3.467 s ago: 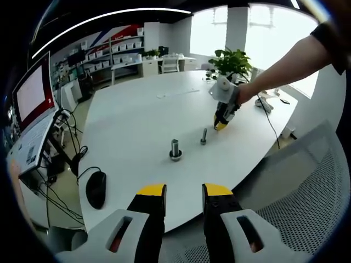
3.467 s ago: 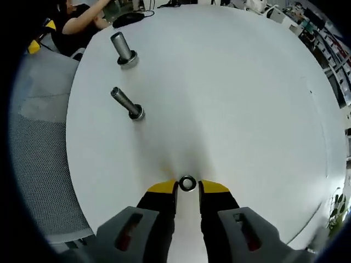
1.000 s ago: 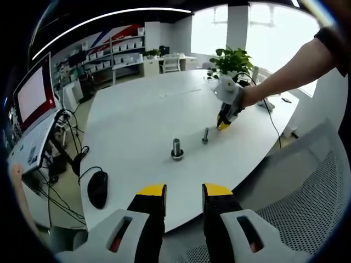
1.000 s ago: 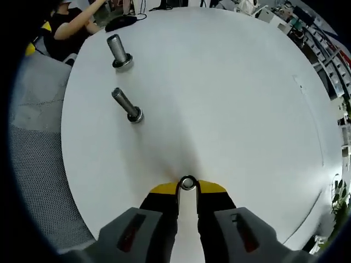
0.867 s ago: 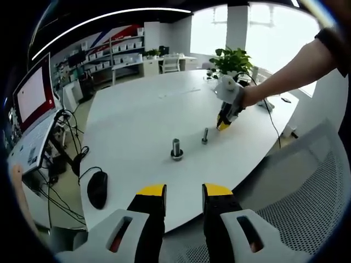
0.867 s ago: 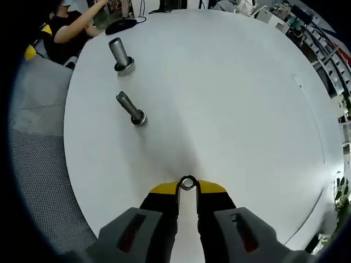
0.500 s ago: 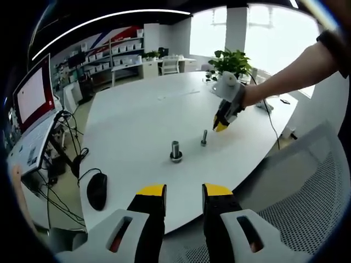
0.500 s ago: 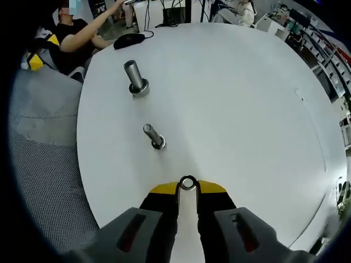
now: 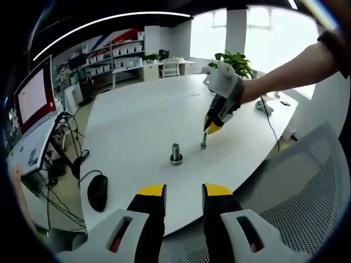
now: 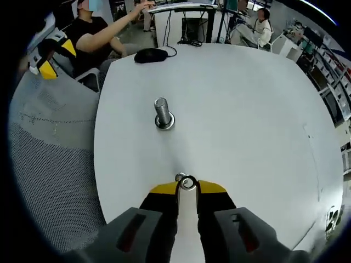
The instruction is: Place the washer onto the threaded stud by aligning its center hole with the stud, sliding it down to the base, and recovering from edge contact or off-axis alignment until the washer reaches the visible bottom stop.
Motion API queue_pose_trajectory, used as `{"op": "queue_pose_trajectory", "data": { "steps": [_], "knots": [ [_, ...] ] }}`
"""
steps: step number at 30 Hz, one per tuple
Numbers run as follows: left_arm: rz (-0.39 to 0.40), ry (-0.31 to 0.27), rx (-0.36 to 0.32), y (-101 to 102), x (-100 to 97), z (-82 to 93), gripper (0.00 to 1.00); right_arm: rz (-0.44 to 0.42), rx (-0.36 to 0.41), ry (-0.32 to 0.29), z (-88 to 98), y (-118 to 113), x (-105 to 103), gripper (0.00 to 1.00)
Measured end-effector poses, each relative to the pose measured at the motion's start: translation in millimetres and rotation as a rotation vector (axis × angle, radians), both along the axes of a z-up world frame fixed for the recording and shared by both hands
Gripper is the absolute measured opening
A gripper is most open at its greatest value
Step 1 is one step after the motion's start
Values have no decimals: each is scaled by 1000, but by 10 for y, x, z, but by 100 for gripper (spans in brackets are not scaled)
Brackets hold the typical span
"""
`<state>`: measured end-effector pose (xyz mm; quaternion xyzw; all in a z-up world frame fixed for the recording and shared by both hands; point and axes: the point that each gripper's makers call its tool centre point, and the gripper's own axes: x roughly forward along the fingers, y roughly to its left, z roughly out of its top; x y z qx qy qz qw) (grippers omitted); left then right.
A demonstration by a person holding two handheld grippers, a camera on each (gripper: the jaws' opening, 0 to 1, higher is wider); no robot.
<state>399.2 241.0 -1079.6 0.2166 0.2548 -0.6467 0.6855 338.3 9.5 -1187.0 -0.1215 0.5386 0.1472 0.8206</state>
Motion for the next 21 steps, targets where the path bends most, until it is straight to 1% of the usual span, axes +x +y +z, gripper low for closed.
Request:
{"op": "queue_pose_trajectory", "data": {
  "steps": [3,5,7,9,11,14,16,21],
  "knots": [
    [0,-2,-2,0,10,-4,24,-18,-14,4,6,-69,-4,14],
    [2,-1,-3,9,42,-31,24,-31,-13,4,49,-76,-31,14],
    [0,-1,-5,2,32,-21,24,-35,8,-2,102,-18,-31,14],
    [-2,-1,-6,-3,31,-16,24,-21,8,-5,150,46,-47,14],
    [-2,0,-6,1,47,-29,24,-2,4,-7,136,115,-23,14],
    [-4,-1,-6,1,50,-35,24,15,1,-9,117,139,15,14],
    [-6,0,-5,-6,12,-5,24,20,1,-8,109,177,25,14],
    [-9,-2,-5,-7,-8,6,24,34,-2,9,67,166,85,14]
  ]
}}
